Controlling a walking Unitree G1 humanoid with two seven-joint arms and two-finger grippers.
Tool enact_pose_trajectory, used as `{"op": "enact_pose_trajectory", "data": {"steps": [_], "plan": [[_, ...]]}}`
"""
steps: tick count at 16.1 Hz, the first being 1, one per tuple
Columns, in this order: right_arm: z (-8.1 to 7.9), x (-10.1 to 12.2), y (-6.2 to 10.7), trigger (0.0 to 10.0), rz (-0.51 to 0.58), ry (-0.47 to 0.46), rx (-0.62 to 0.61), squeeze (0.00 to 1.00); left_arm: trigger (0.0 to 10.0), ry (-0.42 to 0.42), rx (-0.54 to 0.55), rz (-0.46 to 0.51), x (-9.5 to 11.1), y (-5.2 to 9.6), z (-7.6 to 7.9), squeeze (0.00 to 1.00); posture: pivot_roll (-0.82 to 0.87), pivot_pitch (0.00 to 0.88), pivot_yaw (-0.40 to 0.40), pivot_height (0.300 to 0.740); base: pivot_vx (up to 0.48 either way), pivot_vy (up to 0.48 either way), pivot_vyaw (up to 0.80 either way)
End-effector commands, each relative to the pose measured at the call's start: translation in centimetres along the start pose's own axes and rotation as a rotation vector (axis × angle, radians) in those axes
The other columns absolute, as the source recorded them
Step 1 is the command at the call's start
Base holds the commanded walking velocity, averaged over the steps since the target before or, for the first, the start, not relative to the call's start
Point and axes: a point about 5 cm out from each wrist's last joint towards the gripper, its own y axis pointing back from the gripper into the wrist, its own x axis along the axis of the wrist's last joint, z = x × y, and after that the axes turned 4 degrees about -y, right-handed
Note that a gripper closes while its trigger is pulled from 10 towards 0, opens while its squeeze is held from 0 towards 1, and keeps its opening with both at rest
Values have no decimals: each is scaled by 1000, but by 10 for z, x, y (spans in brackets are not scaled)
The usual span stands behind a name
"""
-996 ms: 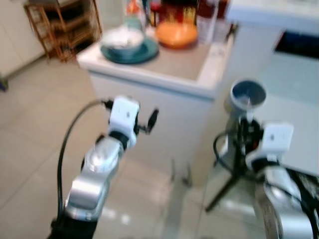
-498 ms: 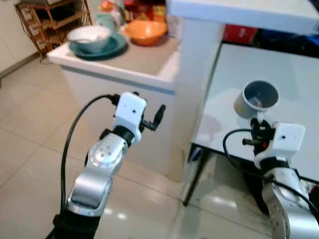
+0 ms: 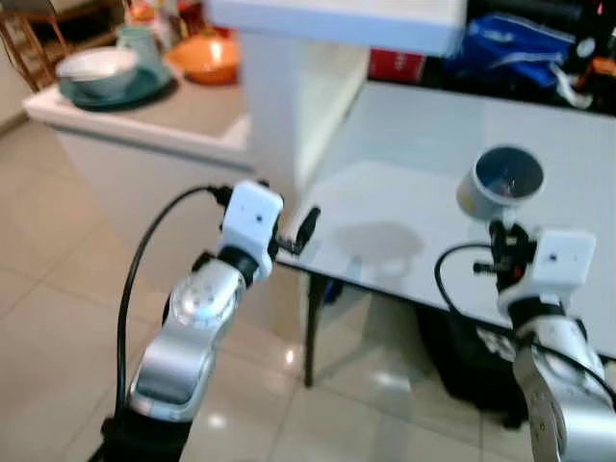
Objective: Setting the table
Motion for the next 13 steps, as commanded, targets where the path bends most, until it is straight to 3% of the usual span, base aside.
{"op": "enact_pose_trajectory", "data": {"steps": [1, 4, 8, 13], "plan": [[6, 3, 0, 10000, 11, 23, -16, 0, 10000, -9, -17, 9, 2, -2, 4, 0, -25, 4, 44, 740, 0, -480, 0], [9, 5, -1, 10000, 22, 38, -34, 0, 10000, -12, -20, 13, 3, -2, 3, 0, -27, 1, 49, 740, 0, -480, 0], [14, 8, 0, 10000, 36, 30, -58, 0, 10000, -14, -29, 18, 4, -5, 4, 0, -33, 1, 59, 740, 0, -480, 744], [16, 11, 1, 10000, 54, 1, -86, 0, 10000, -15, -34, 15, 3, -5, 3, 0, -35, 8, 60, 740, 0, -480, 0]]}}
